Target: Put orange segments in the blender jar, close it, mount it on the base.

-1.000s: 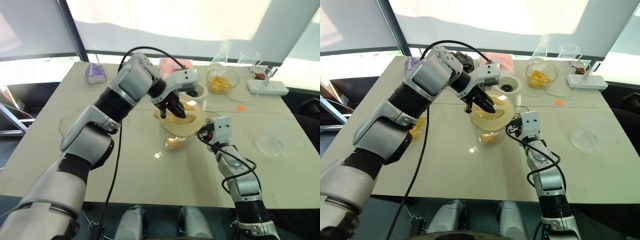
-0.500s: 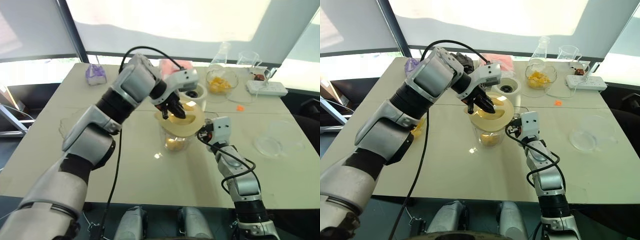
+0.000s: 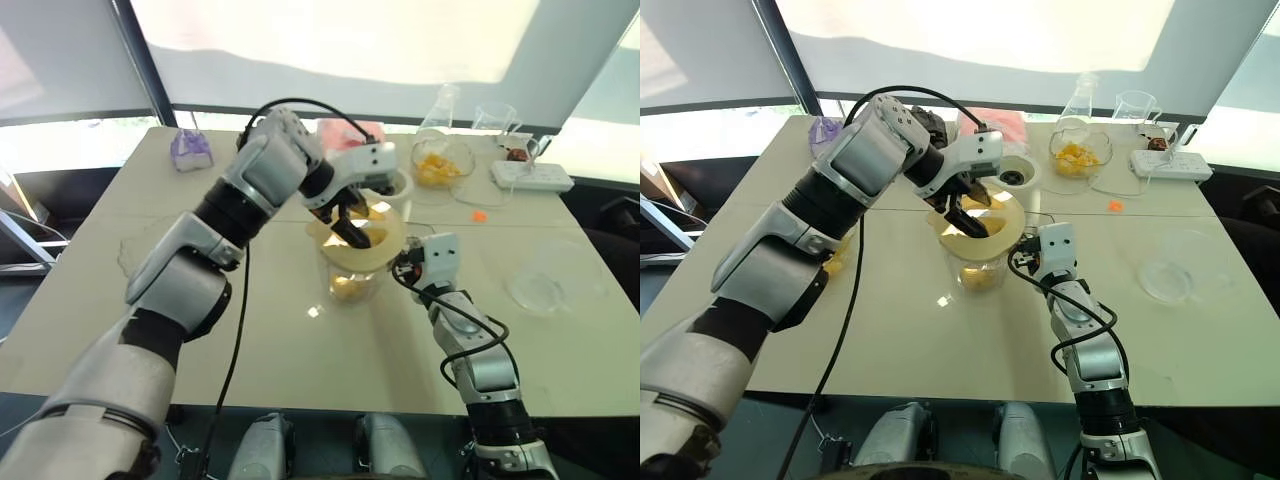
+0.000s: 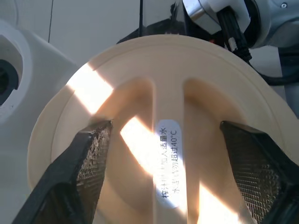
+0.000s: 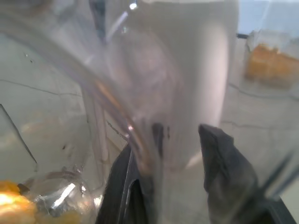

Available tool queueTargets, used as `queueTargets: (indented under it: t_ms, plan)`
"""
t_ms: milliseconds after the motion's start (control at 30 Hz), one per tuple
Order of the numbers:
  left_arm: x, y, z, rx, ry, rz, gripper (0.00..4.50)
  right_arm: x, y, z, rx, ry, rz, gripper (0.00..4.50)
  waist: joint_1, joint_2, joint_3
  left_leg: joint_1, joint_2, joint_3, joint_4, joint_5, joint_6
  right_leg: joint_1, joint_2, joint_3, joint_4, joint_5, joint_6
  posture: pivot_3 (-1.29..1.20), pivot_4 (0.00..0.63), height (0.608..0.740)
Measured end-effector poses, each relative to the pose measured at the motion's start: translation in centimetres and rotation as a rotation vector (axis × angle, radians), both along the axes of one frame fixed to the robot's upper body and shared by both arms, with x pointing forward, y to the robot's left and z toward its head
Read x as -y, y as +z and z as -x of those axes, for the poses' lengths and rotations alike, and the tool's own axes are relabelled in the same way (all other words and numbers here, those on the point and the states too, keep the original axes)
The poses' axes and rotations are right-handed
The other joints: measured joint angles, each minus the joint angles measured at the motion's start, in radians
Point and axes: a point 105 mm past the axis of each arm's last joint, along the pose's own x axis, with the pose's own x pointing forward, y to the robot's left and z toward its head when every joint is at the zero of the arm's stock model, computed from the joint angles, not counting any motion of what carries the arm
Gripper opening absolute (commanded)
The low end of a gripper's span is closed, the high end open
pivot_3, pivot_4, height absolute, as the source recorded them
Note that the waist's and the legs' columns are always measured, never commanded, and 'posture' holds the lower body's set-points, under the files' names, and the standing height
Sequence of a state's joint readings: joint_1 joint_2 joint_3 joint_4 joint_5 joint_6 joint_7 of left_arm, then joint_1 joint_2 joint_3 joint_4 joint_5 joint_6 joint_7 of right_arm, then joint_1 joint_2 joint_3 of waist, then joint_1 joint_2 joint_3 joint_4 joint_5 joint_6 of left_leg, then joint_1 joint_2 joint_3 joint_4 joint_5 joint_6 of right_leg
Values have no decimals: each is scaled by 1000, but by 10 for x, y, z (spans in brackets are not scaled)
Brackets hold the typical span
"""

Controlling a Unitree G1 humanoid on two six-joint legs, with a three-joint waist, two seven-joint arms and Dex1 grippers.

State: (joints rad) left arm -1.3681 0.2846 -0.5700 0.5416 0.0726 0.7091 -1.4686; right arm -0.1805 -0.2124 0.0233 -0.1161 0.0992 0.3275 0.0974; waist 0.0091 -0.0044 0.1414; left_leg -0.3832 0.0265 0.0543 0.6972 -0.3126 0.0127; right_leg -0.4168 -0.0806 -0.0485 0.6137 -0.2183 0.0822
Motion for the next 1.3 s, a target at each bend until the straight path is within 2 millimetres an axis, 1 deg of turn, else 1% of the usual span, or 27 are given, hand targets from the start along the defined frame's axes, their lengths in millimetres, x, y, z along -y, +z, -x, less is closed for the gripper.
queueTargets:
  t_ms: [33,67,167,233,267,333,367,433,467,567,667,767,867,933,1000,1033,1067,1133,1167,1233,1267,1300]
  plan:
    - [1,3,0,3,-7,-7,3697,0,2,0,8,1,1,1000,1,0,0,-5,0,0,0,0,0,-4,0,0,0,0,0,0,150,740]
    - [2,8,-2,6,-16,-13,3697,0,4,0,17,1,2,1000,2,0,0,-9,-1,0,1,0,0,-9,0,0,1,2,-4,0,150,740]
    - [5,16,-6,5,-22,-27,3697,1,8,0,35,-3,2,1000,3,2,6,-14,-4,1,1,0,0,-13,0,0,1,2,-3,0,150,740]
    - [8,24,-8,30,-33,-27,3697,3,12,-1,51,-11,0,1000,4,2,9,-22,-5,0,1,0,0,-20,0,0,1,2,-2,0,150,740]
    - [10,32,-11,60,-43,-24,3697,3,14,-2,61,-15,-1,1000,5,2,9,-26,-6,-1,1,0,1,-24,0,0,1,2,-1,0,150,740]
    - [14,54,-17,160,-51,-3,3697,1,18,-1,78,-5,8,1000,4,1,11,-27,-8,-1,1,0,1,-25,0,0,1,3,3,0,150,740]
    - [18,66,-17,205,-62,16,3697,1,19,-1,83,-2,10,1000,3,0,12,-27,-8,-1,1,0,1,-25,-1,0,1,2,5,0,150,740]
    - [26,84,-15,266,-94,45,3697,0,20,-1,87,2,14,1000,2,0,12,-27,-9,-1,1,-1,4,-25,-1,1,1,1,7,0,150,740]
    - [29,88,-13,278,-109,54,3697,0,20,-1,88,4,15,1000,1,0,12,-27,-9,-1,1,-2,4,-25,-1,1,0,1,7,0,150,740]
    - [32,88,-9,263,-135,59,3697,0,19,-1,86,6,16,1000,0,1,14,-27,-9,-1,1,-2,4,-25,-1,1,1,0,5,0,150,740]
    - [28,93,-8,259,-147,76,3697,0,19,-1,86,5,16,1000,0,1,17,-26,-9,-2,1,-2,4,-25,-1,1,3,-1,4,0,150,740]
    - [18,104,-9,260,-126,111,3697,0,19,1,89,2,16,1000,0,1,17,-26,-9,-2,1,-2,4,-25,-1,1,3,0,4,0,150,740]
    - [0,121,-13,247,-35,210,3697,2,18,6,85,-9,11,1000,-1,2,18,-26,-9,-2,1,-2,4,-25,-1,1,3,1,7,0,150,740]
    - [-16,128,-17,230,28,324,3697,7,19,11,86,-29,4,1000,0,3,18,-26,-9,-3,1,-2,4,-25,-1,2,4,0,8,0,150,740]
    - [-35,123,-23,211,104,471,3697,18,20,17,79,-63,-12,1000,0,4,18,-25,-8,-3,1,-2,4,-25,-2,3,6,0,9,0,150,740]
    - [-46,115,-28,195,155,519,3697,23,21,21,75,-81,-19,1000,0,3,18,-25,-8,-3,1,-1,3,-25,-2,3,6,0,9,0,150,740]
    - [-59,102,-30,177,209,541,3697,27,23,24,69,-91,-29,1000,-2,4,19,-25,-8,-3,1,-1,3,-25,-2,3,6,0,9,0,150,740]
    - [-85,68,-34,101,348,524,3697,33,32,30,65,-105,-53,1000,-7,5,20,-25,-9,-3,1,0,2,-26,-2,4,10,1,9,0,150,740]
    - [-97,49,-35,62,423,505,3697,35,41,33,77,-105,-62,1000,-10,5,21,-25,-9,-2,1,0,2,-26,-2,5,14,1,9,0,150,740]
    - [-112,18,-33,3,526,476,3697,39,65,37,120,-96,-61,1000,-17,3,23,-25,-9,-3,1,1,-1,-27,-2,6,15,1,9,0,150,740]
    - [-115,6,-30,-20,554,467,3697,40,79,38,151,-91,-60,1000,-17,1,24,-25,-9,-4,1,2,-2,-27,-2,6,15,0,9,0,150,740]
    - [-116,1,-28,-28,565,467,3697,40,90,39,177,-86,-63,1000,-15,0,25,-25,-9,-5,2,2,-2,-27,-2,5,15,0,9,0,150,740]
